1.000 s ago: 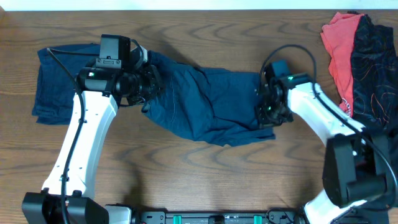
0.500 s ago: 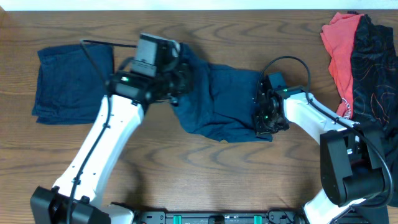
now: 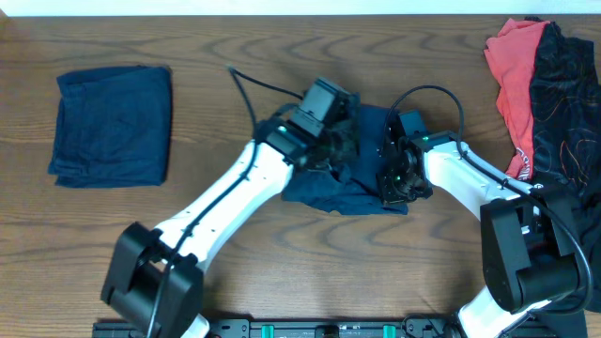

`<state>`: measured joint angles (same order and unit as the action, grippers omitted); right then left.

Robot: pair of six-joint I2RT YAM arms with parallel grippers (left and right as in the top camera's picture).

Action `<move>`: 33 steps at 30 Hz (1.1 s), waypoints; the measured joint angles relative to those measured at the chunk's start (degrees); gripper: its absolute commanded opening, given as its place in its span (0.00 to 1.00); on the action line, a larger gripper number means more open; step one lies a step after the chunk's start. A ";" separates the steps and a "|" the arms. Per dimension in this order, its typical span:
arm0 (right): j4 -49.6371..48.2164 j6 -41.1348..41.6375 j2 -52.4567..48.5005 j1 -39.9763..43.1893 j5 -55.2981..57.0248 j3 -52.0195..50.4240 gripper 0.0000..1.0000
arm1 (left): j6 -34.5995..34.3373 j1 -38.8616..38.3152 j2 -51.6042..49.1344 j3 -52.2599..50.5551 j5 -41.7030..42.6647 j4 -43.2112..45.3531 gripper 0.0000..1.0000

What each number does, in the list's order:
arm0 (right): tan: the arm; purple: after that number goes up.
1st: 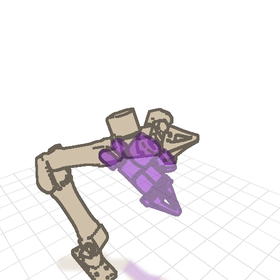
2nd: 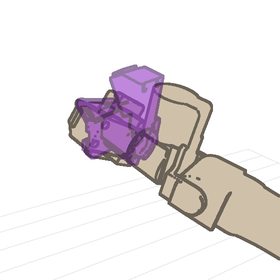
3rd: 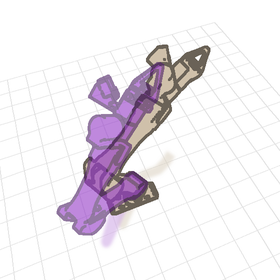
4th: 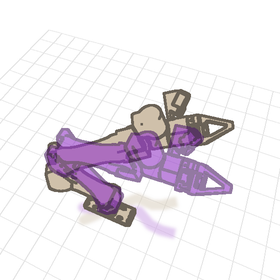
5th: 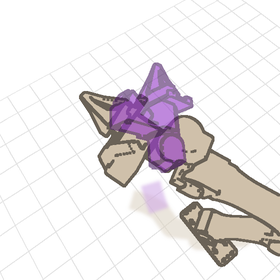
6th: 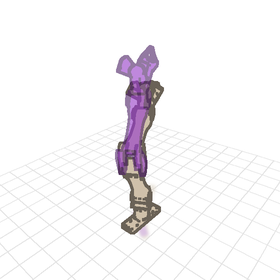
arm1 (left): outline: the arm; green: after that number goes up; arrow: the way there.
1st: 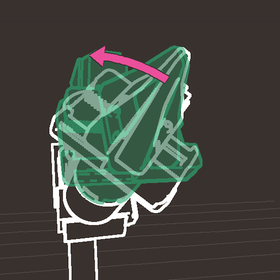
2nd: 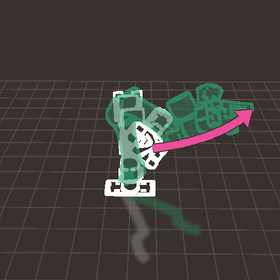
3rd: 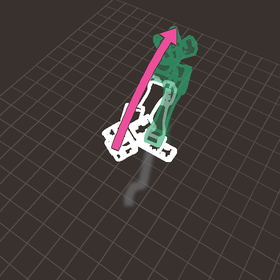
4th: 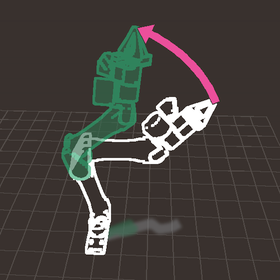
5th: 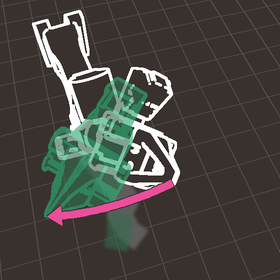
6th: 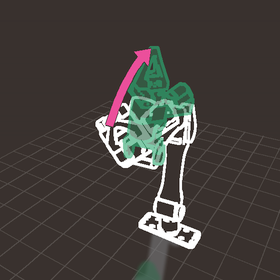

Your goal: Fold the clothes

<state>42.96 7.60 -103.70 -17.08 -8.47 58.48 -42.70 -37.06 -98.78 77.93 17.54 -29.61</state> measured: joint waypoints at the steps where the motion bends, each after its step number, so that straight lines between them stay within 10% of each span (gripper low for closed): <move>1: 0.00 0.04 0.00 0.00 -0.02 0.00 0.01 | -0.44 -0.50 -0.20 0.00 -0.07 0.11 0.06; 5: 0.00 0.07 0.00 0.00 -0.02 0.00 0.01 | -1.25 -1.75 -0.24 0.00 -0.46 1.86 0.08; 8: 0.02 0.09 0.00 0.00 -0.02 0.00 0.01 | -2.51 -2.14 -0.24 0.00 -0.83 2.89 0.59; 12: 0.15 0.35 0.00 -0.02 -0.07 0.00 0.08 | -2.38 -2.32 -0.24 0.02 0.46 4.13 0.85; 26: 15.10 5.40 10.56 7.41 8.55 9.01 0.11 | 7.45 10.14 6.21 0.26 -0.50 -2.47 0.87; 33: 13.40 1.51 20.87 8.22 -0.42 16.31 0.01 | 9.38 16.90 5.01 0.55 -2.51 -2.75 0.70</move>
<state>56.36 9.10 -82.83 -8.86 -8.88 74.78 -33.32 -20.16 -93.78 78.48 15.03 -32.36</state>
